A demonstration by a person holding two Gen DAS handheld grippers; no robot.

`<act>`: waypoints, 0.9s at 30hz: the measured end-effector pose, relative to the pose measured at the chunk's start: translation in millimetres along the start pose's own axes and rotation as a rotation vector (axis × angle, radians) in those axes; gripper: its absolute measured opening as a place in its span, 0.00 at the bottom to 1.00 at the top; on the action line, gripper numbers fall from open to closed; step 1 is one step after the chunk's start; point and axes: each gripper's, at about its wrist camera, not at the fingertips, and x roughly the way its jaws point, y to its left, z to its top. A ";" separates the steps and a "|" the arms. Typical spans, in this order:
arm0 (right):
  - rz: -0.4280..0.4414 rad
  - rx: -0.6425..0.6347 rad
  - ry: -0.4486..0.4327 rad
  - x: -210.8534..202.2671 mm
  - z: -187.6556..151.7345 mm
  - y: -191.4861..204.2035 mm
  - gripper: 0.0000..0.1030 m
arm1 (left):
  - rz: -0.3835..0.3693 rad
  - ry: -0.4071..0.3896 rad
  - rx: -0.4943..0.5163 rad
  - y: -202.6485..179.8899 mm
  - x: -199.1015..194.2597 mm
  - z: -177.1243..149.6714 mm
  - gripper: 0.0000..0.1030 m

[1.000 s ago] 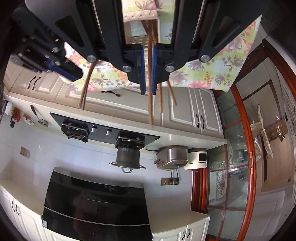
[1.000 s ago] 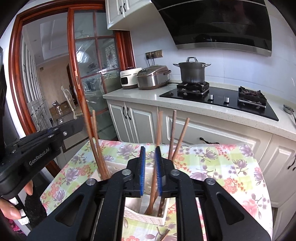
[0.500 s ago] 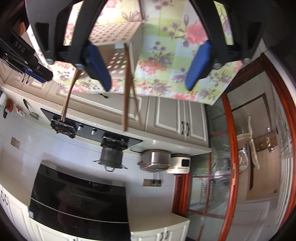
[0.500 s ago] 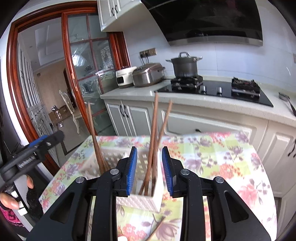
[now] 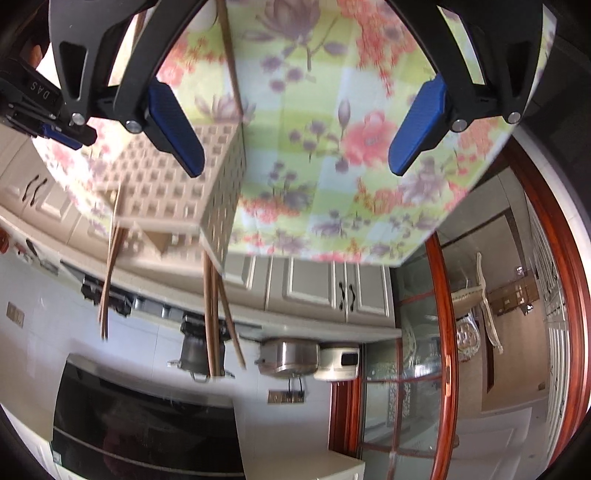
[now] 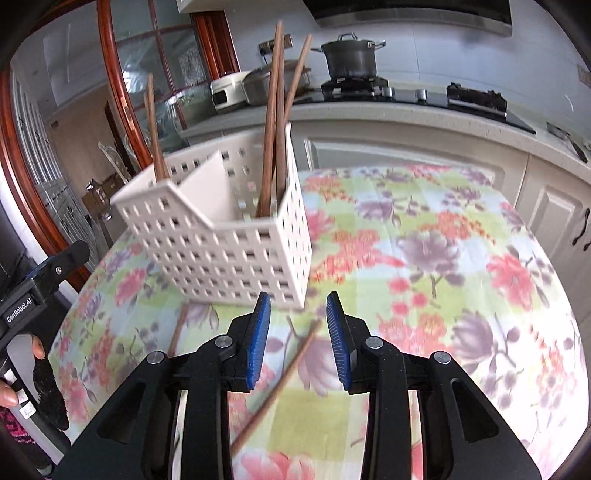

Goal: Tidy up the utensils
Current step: 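Move both open grippers back down to the chopsticks beside the spoons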

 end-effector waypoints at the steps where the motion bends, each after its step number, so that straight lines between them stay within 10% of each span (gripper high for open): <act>1: -0.001 -0.002 0.008 1.1 -5.1 0.4 0.31 | 0.001 0.015 0.006 0.3 1.7 -7.1 0.94; 27: -0.077 -0.124 0.171 35.6 -53.8 33.9 0.32 | -0.024 0.199 0.111 -13.9 21.4 -69.7 0.93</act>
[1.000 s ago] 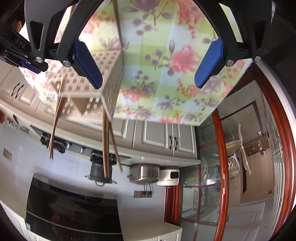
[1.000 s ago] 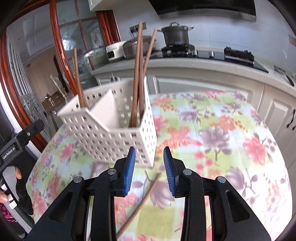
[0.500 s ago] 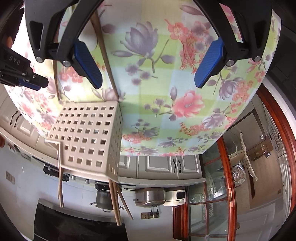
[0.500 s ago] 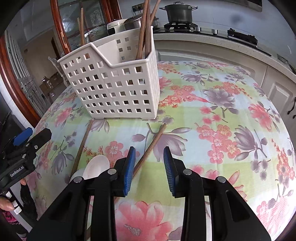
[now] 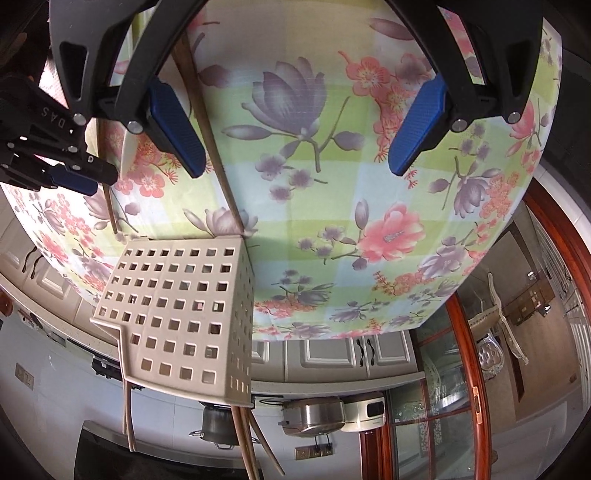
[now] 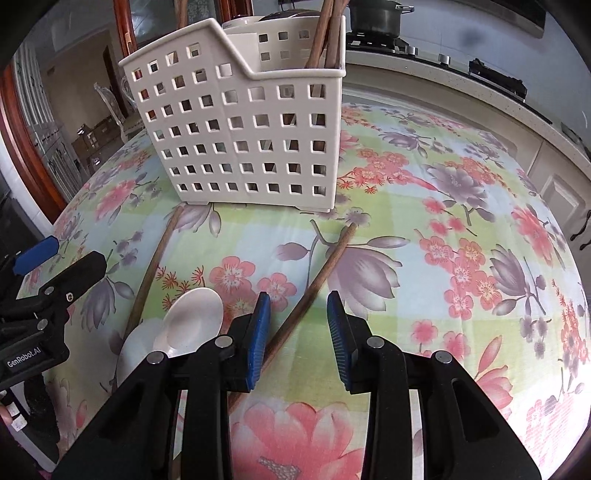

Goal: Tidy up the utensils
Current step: 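Move both open grippers back down to the chopsticks beside the spoons, then close the left gripper on a wooden chopstick while the right gripper grasps another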

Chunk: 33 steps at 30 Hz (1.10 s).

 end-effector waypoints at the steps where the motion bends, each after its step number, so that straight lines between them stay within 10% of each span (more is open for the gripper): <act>1: -0.013 -0.018 -0.001 0.0 -0.8 2.1 0.32 | -0.008 0.007 0.002 -1.3 1.1 0.5 0.92; 33: 0.065 -0.044 0.005 -16.9 -18.9 -24.7 0.08 | -0.083 0.150 0.054 -34.8 42.9 6.6 0.44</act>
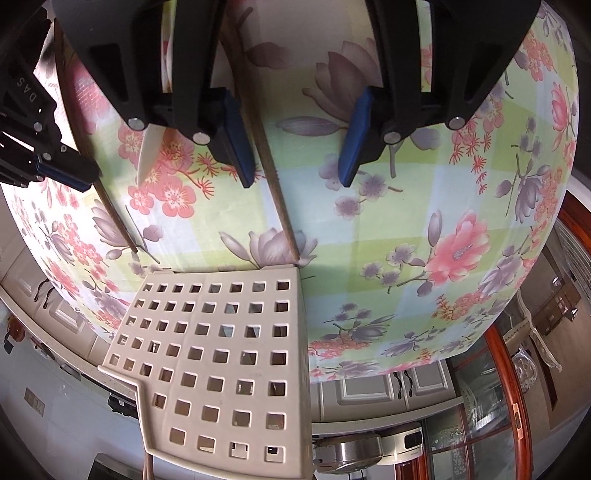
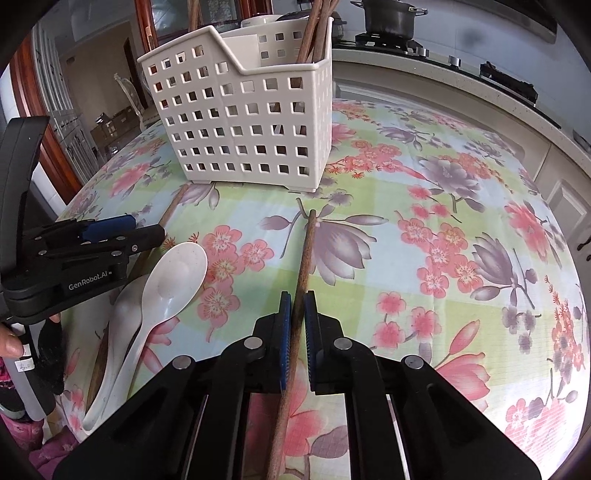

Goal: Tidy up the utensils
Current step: 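Close the left gripper on a wooden chopstick while the right gripper grasps another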

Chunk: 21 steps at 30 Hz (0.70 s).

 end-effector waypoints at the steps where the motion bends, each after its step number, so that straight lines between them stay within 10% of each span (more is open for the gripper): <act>1: -0.003 0.004 0.000 0.1 0.2 0.4 0.08 | 0.002 0.000 0.005 -1.2 0.6 0.6 0.40; 10: 0.004 0.026 0.005 0.9 1.9 -2.4 0.08 | -0.007 -0.011 0.050 -10.0 0.5 2.6 0.09; 21: -0.011 0.029 0.011 6.6 9.6 -0.4 0.17 | -0.004 -0.014 0.027 7.2 -7.7 -9.2 0.09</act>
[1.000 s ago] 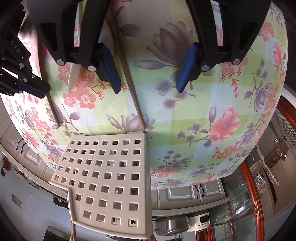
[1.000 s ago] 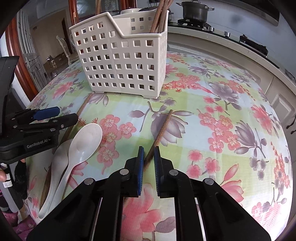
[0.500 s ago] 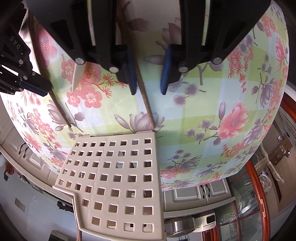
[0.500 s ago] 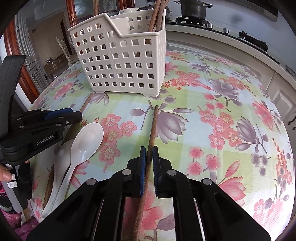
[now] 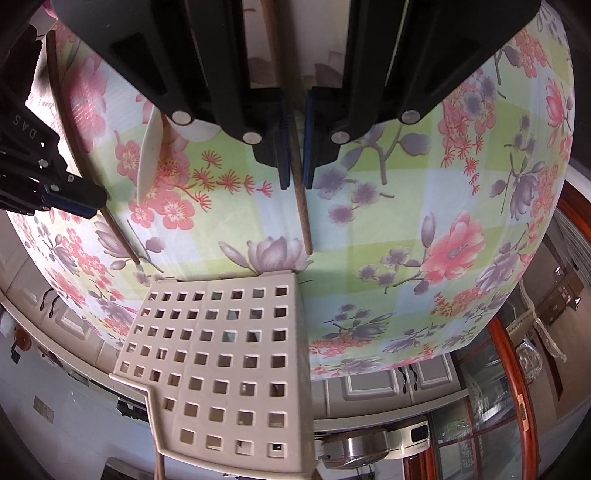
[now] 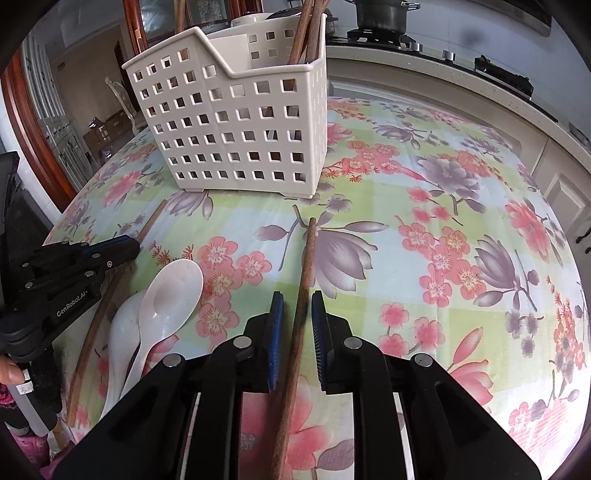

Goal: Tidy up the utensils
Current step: 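Close the left gripper on a wooden chopstick while the right gripper grasps another, then lift both held chopsticks upright and carry them toward the white basket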

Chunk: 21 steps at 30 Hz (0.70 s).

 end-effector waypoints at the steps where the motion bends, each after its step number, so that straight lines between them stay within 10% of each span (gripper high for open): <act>1: -0.005 -0.005 -0.001 0.4 0.3 1.4 0.18 | 0.002 -0.001 -0.009 1.4 0.1 0.2 0.09; 21: -0.037 -0.009 -0.159 -33.5 8.5 -1.3 0.06 | 0.003 -0.104 -0.036 0.7 -30.3 0.4 0.06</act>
